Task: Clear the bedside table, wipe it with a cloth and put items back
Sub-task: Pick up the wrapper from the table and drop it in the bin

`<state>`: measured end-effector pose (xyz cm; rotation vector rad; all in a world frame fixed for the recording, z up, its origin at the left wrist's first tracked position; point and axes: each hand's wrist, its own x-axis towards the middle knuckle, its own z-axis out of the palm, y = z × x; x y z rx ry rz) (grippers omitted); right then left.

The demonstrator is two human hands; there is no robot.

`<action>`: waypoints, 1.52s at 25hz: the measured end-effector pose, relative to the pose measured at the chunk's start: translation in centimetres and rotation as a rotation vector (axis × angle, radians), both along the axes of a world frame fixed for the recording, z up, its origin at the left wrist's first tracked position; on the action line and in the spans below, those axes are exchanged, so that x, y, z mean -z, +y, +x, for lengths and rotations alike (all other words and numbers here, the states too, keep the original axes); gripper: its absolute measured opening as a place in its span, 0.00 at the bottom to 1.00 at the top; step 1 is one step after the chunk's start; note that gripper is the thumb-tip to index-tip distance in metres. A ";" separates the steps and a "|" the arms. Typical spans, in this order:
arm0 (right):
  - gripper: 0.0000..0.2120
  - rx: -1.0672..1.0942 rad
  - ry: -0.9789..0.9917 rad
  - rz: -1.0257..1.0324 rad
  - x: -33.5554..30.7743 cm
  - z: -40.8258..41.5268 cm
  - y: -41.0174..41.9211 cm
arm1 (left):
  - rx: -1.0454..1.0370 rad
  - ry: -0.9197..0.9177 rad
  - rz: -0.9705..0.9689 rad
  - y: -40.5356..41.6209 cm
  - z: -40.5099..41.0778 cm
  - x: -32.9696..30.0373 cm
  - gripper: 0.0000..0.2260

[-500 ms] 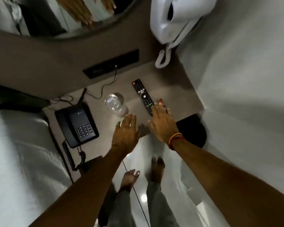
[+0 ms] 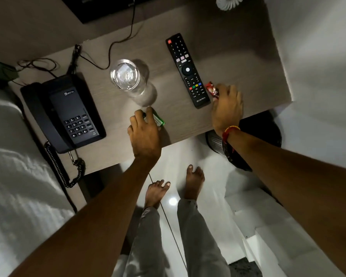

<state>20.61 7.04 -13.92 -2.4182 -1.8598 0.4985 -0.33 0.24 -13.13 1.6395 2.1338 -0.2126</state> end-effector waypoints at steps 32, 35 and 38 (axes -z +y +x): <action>0.11 0.575 0.382 -0.016 1.9 16.5 -13.0 | 0.213 -0.333 -0.131 -2.7 21.4 -0.7 0.23; 0.08 0.289 0.271 0.063 -0.8 14.5 -10.0 | 0.185 -0.277 0.050 -0.8 18.3 -2.6 0.19; 0.08 0.091 0.310 0.084 -3.4 10.7 -5.3 | 0.111 -0.198 0.225 1.8 14.0 -5.1 0.19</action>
